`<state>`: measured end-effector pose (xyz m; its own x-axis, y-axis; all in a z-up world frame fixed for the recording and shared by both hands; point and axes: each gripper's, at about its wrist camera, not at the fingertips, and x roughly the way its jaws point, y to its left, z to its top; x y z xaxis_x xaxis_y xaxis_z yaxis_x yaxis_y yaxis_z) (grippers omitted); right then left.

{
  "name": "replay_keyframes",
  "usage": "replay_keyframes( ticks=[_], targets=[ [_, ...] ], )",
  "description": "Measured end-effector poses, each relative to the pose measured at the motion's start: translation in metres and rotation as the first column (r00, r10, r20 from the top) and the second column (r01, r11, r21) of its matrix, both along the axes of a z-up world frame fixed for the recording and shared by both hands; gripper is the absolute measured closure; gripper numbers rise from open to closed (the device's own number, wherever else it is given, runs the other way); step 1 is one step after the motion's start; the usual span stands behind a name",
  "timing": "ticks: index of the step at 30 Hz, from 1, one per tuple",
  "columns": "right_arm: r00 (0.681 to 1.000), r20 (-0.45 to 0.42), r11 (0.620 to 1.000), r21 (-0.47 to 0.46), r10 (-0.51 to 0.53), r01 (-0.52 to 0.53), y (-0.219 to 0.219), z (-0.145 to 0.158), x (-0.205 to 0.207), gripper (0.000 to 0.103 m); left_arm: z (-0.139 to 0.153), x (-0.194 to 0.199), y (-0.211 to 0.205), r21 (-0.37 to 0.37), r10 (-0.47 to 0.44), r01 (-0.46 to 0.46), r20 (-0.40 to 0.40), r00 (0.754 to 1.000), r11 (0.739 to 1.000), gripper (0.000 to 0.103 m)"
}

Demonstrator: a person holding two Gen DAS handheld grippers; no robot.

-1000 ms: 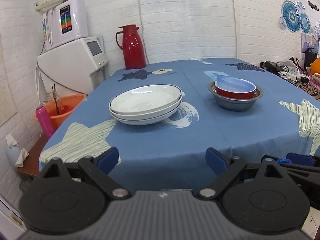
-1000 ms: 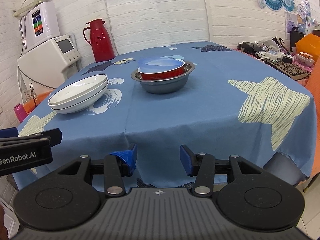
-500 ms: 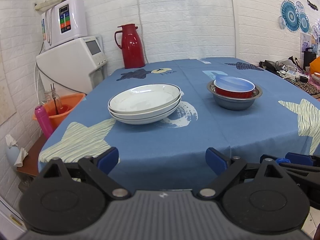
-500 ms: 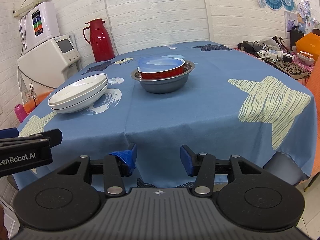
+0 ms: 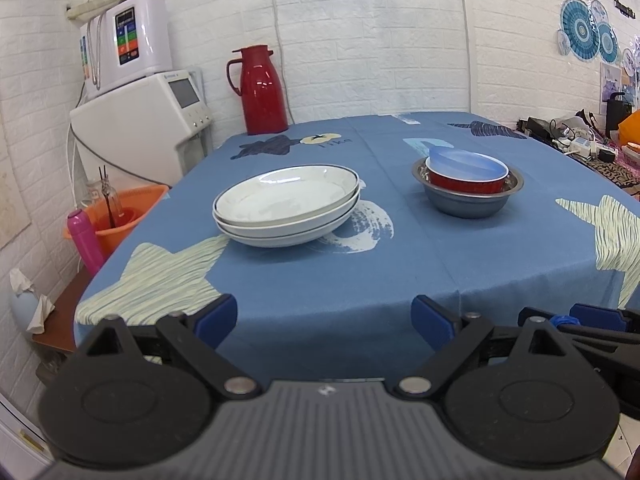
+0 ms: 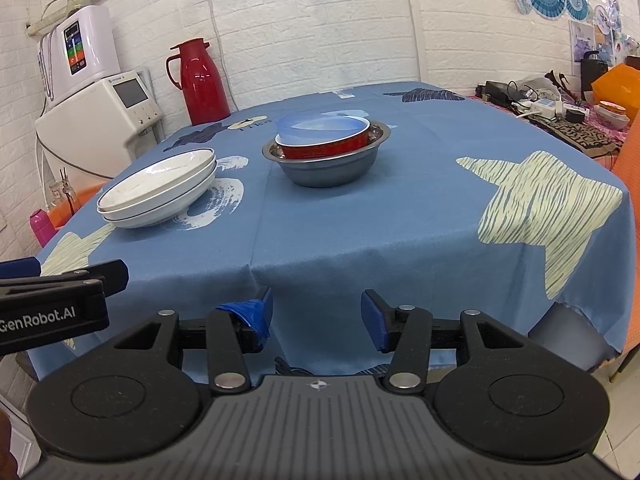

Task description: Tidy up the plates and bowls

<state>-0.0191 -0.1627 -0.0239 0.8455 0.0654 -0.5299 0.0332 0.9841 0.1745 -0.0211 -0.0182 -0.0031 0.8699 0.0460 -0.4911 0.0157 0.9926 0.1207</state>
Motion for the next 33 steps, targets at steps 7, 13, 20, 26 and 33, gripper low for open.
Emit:
replay_keyframes(
  ticks=[7, 13, 20, 26, 33],
  targets=[
    [1.0, 0.002, 1.0, 0.005, -0.003, 0.003, -0.001, 0.0, 0.0, 0.068, 0.002, 0.003, -0.003, 0.009, -0.01, 0.011, -0.006, 1.0, 1.0, 0.01],
    [1.0, 0.006, 1.0, 0.009, -0.003, 0.003, -0.003, 0.001, -0.001, 0.068, 0.001, 0.004, -0.003, 0.0, -0.012, 0.012, -0.016, 1.0, 1.0, 0.01],
    [1.0, 0.0, 1.0, 0.024, -0.002, 0.002, -0.004, 0.0, 0.0, 0.067, 0.001, 0.004, -0.002, -0.002, -0.003, 0.003, -0.011, 1.0, 1.0, 0.01],
    [1.0, 0.005, 1.0, 0.022, -0.001, 0.001, -0.004, 0.001, -0.001, 0.067, 0.002, 0.002, -0.001, 0.0, -0.002, 0.002, -0.008, 1.0, 1.0, 0.01],
    [1.0, 0.015, 1.0, 0.028, 0.006, -0.007, -0.005, 0.004, -0.003, 0.066, 0.011, 0.009, -0.003, 0.018, -0.003, 0.003, -0.006, 1.0, 1.0, 0.01]
  ],
)
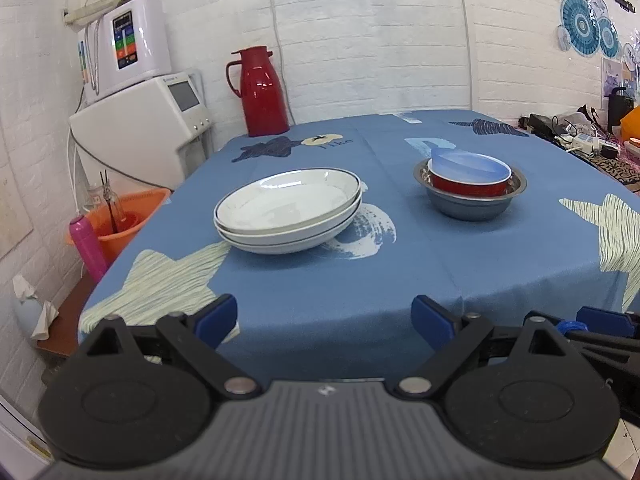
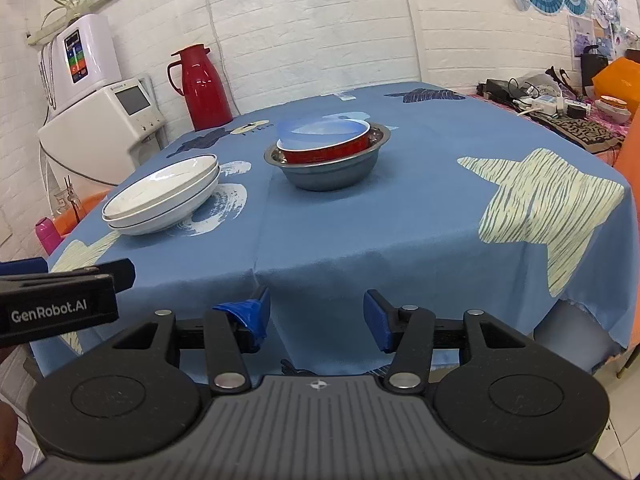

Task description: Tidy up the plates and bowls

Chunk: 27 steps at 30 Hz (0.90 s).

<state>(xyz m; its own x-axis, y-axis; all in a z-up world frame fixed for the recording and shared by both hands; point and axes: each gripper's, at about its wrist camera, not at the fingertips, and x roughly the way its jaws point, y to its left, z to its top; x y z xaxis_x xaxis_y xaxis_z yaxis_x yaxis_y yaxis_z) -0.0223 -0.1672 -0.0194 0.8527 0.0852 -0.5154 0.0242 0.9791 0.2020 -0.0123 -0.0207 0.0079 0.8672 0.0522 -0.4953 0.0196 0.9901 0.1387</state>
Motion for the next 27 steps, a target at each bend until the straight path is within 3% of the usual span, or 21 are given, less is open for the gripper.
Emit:
replay_keyframes(
  ticks=[11, 18, 21, 24, 27],
  targets=[
    [0.999, 0.0, 0.998, 0.01, -0.055, 0.055, -0.025, 0.02, 0.019, 0.065, 0.035, 0.033, 0.001, -0.03, -0.039, 0.039, 0.007, 0.999, 0.999, 0.01],
    [0.998, 0.052, 0.999, 0.029, -0.02, 0.018, -0.034, 0.053, 0.062, 0.065, 0.065, 0.083, 0.058, -0.162, -0.015, 0.009, -0.037, 0.999, 0.987, 0.01],
    [0.995, 0.092, 0.997, 0.064, 0.028, -0.034, -0.03, 0.069, 0.083, 0.064, 0.069, 0.11, 0.094, -0.218, 0.013, -0.03, -0.078, 0.997, 0.975, 0.01],
    [0.985, 0.127, 0.986, 0.108, 0.115, -0.129, -0.013, 0.074, 0.107, 0.063, 0.063, 0.135, 0.123, -0.22, 0.09, -0.114, -0.116, 0.989, 0.969, 0.01],
    [0.968, 0.088, 0.963, 0.114, 0.237, -0.246, 0.014, 0.072, 0.136, 0.063, 0.058, 0.154, 0.143, -0.219, 0.137, -0.169, -0.153, 0.979, 0.961, 0.01]
  ],
)
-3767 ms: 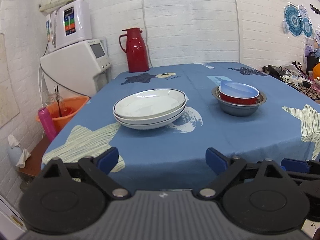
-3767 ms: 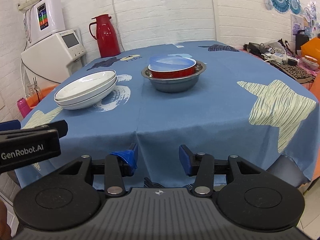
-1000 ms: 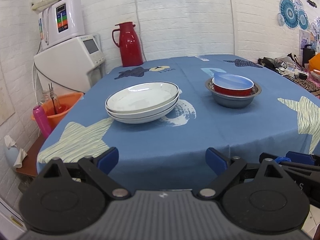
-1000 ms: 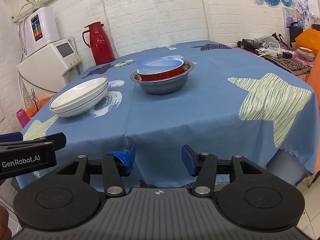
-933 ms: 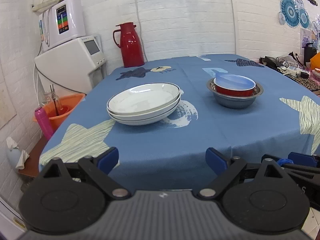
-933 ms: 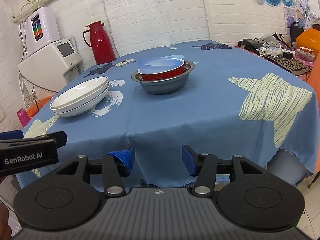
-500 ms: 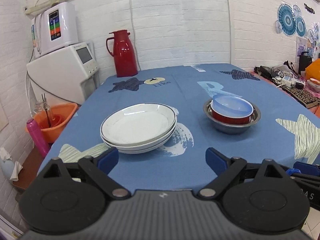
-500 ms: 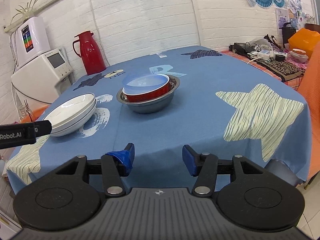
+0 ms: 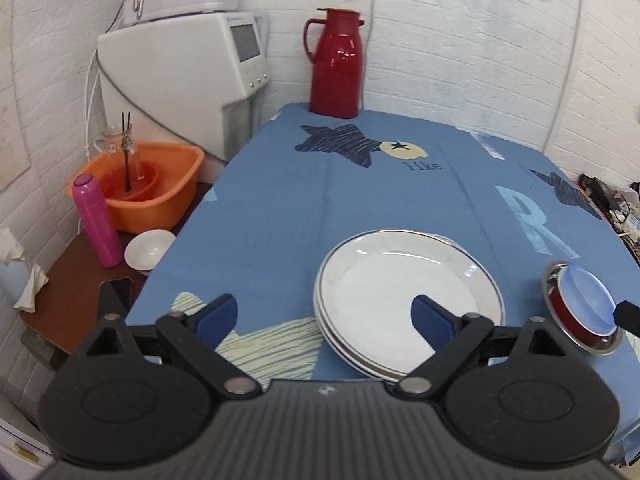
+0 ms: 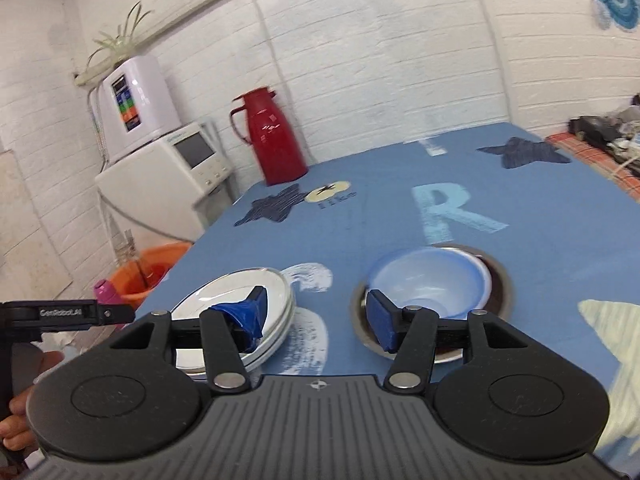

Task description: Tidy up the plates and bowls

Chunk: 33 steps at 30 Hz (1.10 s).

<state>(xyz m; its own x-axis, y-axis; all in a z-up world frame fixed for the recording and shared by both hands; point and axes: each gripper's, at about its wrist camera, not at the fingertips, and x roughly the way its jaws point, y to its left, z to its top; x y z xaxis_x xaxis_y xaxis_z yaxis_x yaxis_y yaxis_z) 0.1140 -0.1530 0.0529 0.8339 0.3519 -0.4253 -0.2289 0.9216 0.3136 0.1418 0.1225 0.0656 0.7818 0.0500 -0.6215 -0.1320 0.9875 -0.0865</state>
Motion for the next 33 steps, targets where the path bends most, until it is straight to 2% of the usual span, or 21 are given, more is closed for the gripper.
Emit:
replay_keyframes(
  ticks=[2, 4, 11, 14, 23, 28, 33],
  targets=[
    [0.999, -0.024, 0.999, -0.015, 0.049, -0.05, 0.013, 0.001, 0.014, 0.062, -0.003, 0.01, 0.009, -0.002, 0.009, -0.009, -0.015, 1.0, 1.0, 0.01],
    [0.998, -0.022, 0.998, -0.022, 0.055, -0.056, 0.016, 0.004, 0.02, 0.062, -0.006, 0.017, 0.014, -0.004, 0.009, -0.009, -0.021, 1.0, 1.0, 0.01],
    [0.999, -0.034, 0.999, -0.038, -0.039, 0.037, -0.002, 0.006, 0.029, 0.061, -0.012, 0.037, 0.021, -0.037, -0.005, 0.004, -0.026, 1.0, 0.999, 0.01],
    [0.994, -0.047, 0.995, -0.045, -0.095, 0.093, -0.011, 0.005, 0.034, 0.061, -0.013, 0.039, 0.015, -0.017, -0.005, 0.004, -0.018, 1.0, 1.0, 0.01],
    [0.995, -0.062, 0.996, -0.049, -0.079, 0.076, -0.014, -0.003, 0.035, 0.06, -0.009, 0.041, -0.015, 0.041, -0.047, 0.046, 0.006, 0.999, 0.998, 0.01],
    [0.992, -0.048, 0.992, -0.051, -0.119, 0.117, -0.026, -0.002, 0.034, 0.06, -0.009, 0.049, -0.028, 0.043, -0.019, 0.017, 0.026, 0.999, 0.999, 0.01],
    [0.99, -0.055, 0.991, -0.03, -0.129, 0.128, -0.034, -0.005, 0.037, 0.06, -0.004, 0.052, -0.051, 0.099, -0.034, 0.028, 0.057, 0.998, 0.995, 0.01]
  ],
)
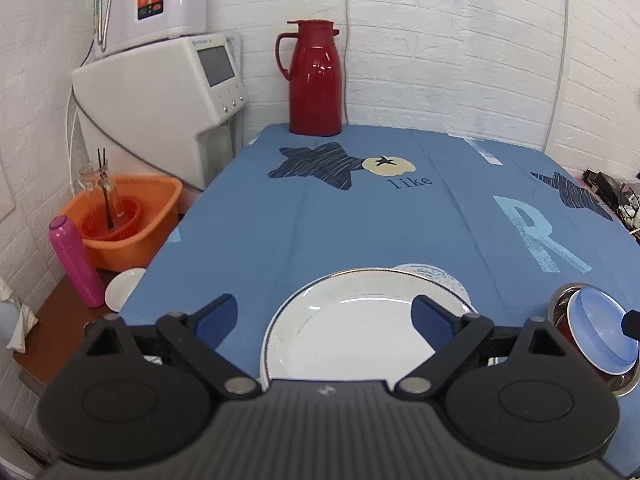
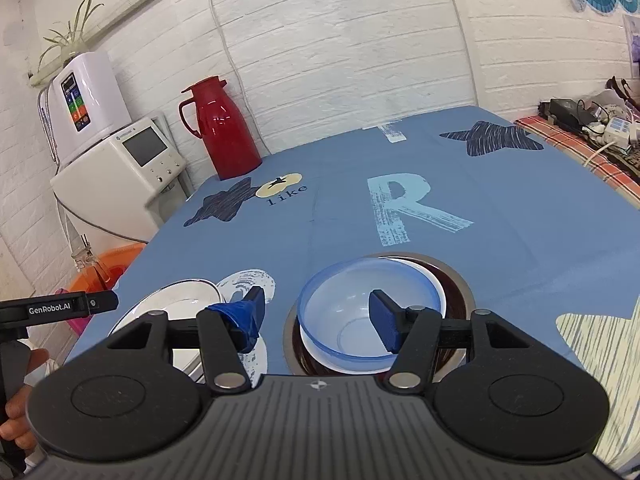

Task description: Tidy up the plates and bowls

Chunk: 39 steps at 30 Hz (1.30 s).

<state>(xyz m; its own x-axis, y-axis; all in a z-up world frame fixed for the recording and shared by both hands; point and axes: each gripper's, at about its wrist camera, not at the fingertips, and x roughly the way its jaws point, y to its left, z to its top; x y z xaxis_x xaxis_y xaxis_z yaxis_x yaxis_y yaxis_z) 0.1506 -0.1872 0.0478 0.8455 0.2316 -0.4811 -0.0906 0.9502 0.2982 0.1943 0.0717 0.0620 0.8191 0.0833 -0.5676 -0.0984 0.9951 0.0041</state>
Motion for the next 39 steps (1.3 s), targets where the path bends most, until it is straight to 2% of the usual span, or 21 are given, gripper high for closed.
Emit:
replay_keyframes(
  ticks=[10, 14, 18, 22, 24, 26, 28, 30, 31, 34, 36, 39],
  targets=[
    [0.998, 0.026, 0.998, 0.021, -0.06, 0.059, -0.029, 0.003, -0.001, 0.059, 0.006, 0.008, -0.015, 0.045, -0.012, 0.011, 0.008, 1.0, 0.999, 0.01],
    [0.987, 0.027, 0.988, 0.019, -0.156, 0.155, -0.061, 0.005, 0.004, 0.059, 0.011, 0.013, 0.002, 0.039, 0.001, -0.002, 0.011, 1.0, 0.999, 0.01],
    [0.969, -0.01, 0.969, -0.004, -0.248, 0.248, -0.091, 0.0, 0.011, 0.059, 0.014, 0.023, 0.03, 0.046, 0.07, -0.071, 0.017, 0.997, 0.996, 0.01],
    [0.961, -0.029, 0.96, 0.038, -0.275, 0.276, -0.102, -0.006, 0.008, 0.059, 0.008, 0.027, 0.053, 0.029, 0.128, -0.128, 0.0, 0.992, 0.991, 0.01],
    [0.967, -0.026, 0.966, 0.035, -0.254, 0.255, -0.099, -0.007, 0.009, 0.059, 0.002, 0.029, 0.058, 0.017, 0.139, -0.138, -0.029, 0.99, 0.99, 0.01],
    [0.957, -0.001, 0.957, 0.016, -0.29, 0.29, -0.101, -0.01, 0.013, 0.058, -0.003, 0.027, 0.059, 0.003, 0.129, -0.129, -0.041, 0.991, 0.992, 0.01],
    [0.94, -0.014, 0.939, -0.051, -0.34, 0.339, -0.111, -0.02, 0.033, 0.058, -0.005, 0.025, 0.055, -0.002, 0.11, -0.11, -0.031, 0.993, 0.994, 0.01],
    [0.913, -0.07, 0.912, -0.123, -0.402, 0.392, -0.121, -0.032, 0.059, 0.058, -0.006, 0.027, 0.05, 0.022, 0.104, -0.104, -0.019, 0.994, 0.994, 0.01],
    [0.909, -0.076, 0.907, -0.14, -0.409, 0.396, -0.128, -0.038, 0.07, 0.058, -0.006, 0.03, 0.049, 0.034, 0.106, -0.106, -0.012, 0.994, 0.994, 0.01],
    [0.897, -0.091, 0.895, -0.156, -0.434, 0.417, -0.139, -0.05, 0.094, 0.058, -0.011, 0.043, 0.056, 0.064, 0.127, -0.128, 0.024, 0.992, 0.99, 0.01],
    [0.894, -0.102, 0.893, -0.17, -0.436, 0.416, -0.142, -0.057, 0.108, 0.058, -0.018, 0.059, 0.067, 0.083, 0.162, -0.162, 0.007, 0.987, 0.983, 0.01],
    [0.892, -0.097, 0.89, -0.172, -0.442, 0.422, -0.142, -0.068, 0.12, 0.058, -0.03, 0.08, 0.088, 0.062, 0.181, -0.18, -0.022, 0.983, 0.982, 0.01]
  ],
)
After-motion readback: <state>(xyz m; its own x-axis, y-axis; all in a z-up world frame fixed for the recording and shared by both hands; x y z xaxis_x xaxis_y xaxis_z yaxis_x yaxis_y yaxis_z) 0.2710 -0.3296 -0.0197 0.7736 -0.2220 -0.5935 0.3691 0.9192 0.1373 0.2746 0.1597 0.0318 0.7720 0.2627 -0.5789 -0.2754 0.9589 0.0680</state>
